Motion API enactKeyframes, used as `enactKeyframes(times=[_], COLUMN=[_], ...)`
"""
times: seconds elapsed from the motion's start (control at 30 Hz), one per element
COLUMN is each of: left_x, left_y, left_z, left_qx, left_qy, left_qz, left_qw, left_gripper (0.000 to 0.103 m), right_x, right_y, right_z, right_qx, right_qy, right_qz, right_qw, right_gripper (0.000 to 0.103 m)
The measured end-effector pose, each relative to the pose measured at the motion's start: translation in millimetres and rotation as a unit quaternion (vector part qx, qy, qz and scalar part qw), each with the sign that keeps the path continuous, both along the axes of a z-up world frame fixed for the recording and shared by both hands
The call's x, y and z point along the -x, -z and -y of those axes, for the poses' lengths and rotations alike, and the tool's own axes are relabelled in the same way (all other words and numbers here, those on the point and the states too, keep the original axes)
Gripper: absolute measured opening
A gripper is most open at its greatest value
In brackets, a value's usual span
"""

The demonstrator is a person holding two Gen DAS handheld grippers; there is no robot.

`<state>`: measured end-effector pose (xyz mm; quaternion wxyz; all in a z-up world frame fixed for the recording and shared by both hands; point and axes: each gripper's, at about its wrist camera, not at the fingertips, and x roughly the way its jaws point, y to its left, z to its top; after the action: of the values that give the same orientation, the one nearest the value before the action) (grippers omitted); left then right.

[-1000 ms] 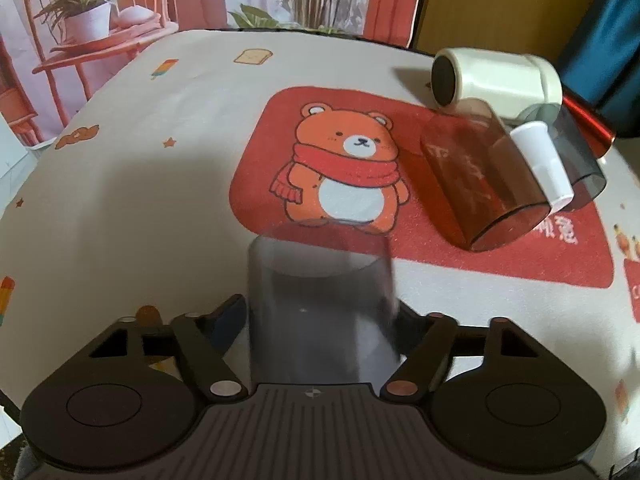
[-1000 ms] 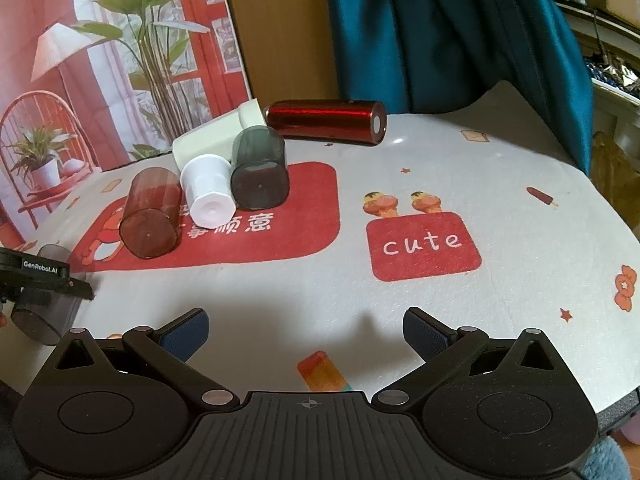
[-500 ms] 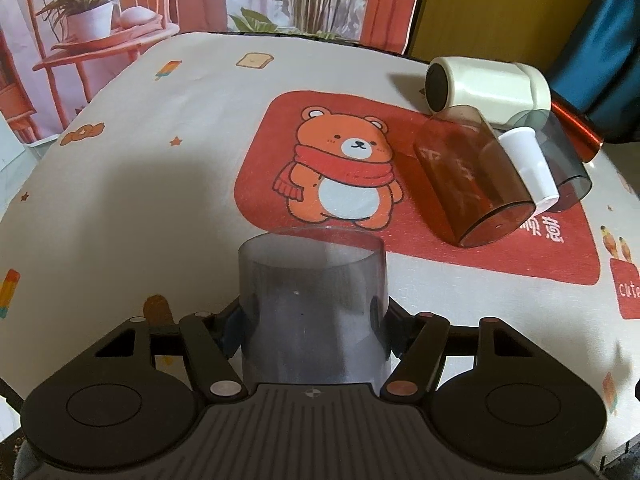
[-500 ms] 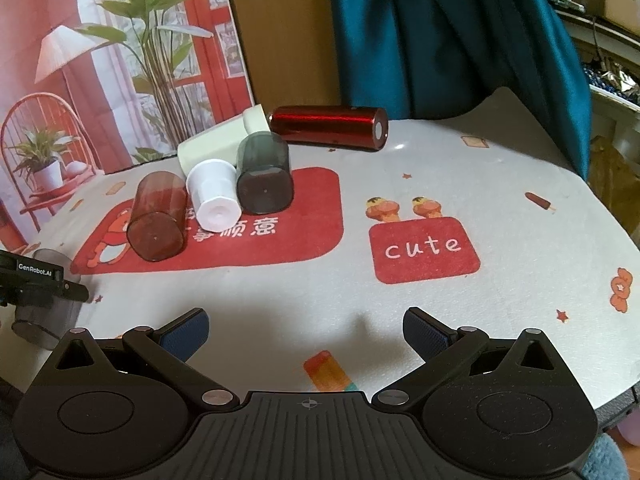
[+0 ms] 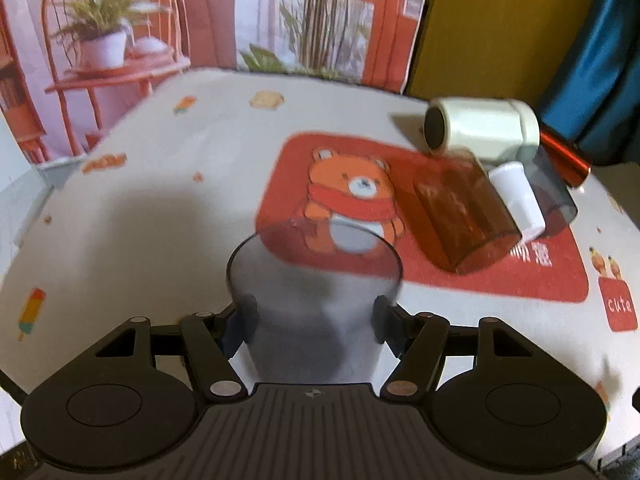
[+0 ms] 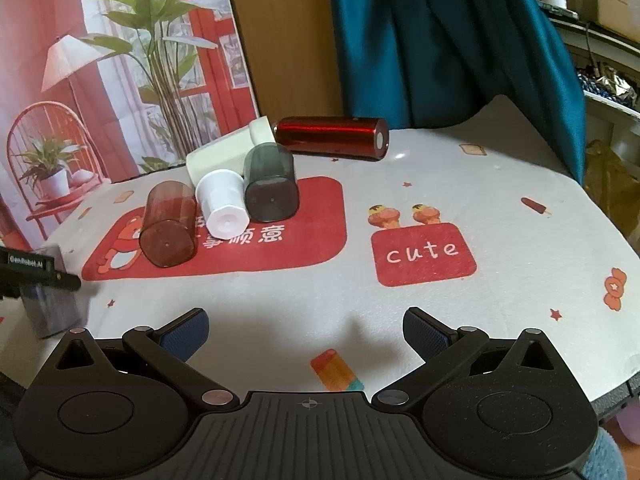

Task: Flip cup upright
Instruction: 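Rotate the held dark grey cup with the left gripper until its opening faces up, then lower the dark grey cup upright onto the table and open the left gripper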

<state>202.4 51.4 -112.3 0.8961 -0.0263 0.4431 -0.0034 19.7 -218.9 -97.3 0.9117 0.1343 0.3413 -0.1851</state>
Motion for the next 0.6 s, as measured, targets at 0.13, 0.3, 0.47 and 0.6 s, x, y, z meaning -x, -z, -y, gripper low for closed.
enactKeyframes(times=[0.13,0.3,0.47,0.6], left_x=[-5.1,-10.4,-5.6,-7.1], left_y=[-5.7,0.0,8.6,9.5], left_z=[-4.4,-5.9,-7.6,-10.4], left_qx=[-0.008,-0.011,-0.007,0.0], left_qy=[-0.001,0.001,0.004,-0.003], left_qz=[0.025,0.023,0.02,0.02], left_qw=[0.9996,0.9997,0.9998,0.9998], left_gripper=[0.069,0.069,0.069,0.069], right_x=[2.8,3.1,0.4,-0.3], right_y=[-1.8,-1.1,1.0,2.9], right_z=[-1.5,0.1,-1.4,-1.4], right_qx=[0.004,0.001,0.001,0.0], right_qy=[0.001,0.007,0.003,0.003], right_qz=[0.0,-0.002,-0.008,-0.011], right_qw=[1.0,1.0,1.0,1.0], right_gripper=[0.103,0.103,0.103,0.103])
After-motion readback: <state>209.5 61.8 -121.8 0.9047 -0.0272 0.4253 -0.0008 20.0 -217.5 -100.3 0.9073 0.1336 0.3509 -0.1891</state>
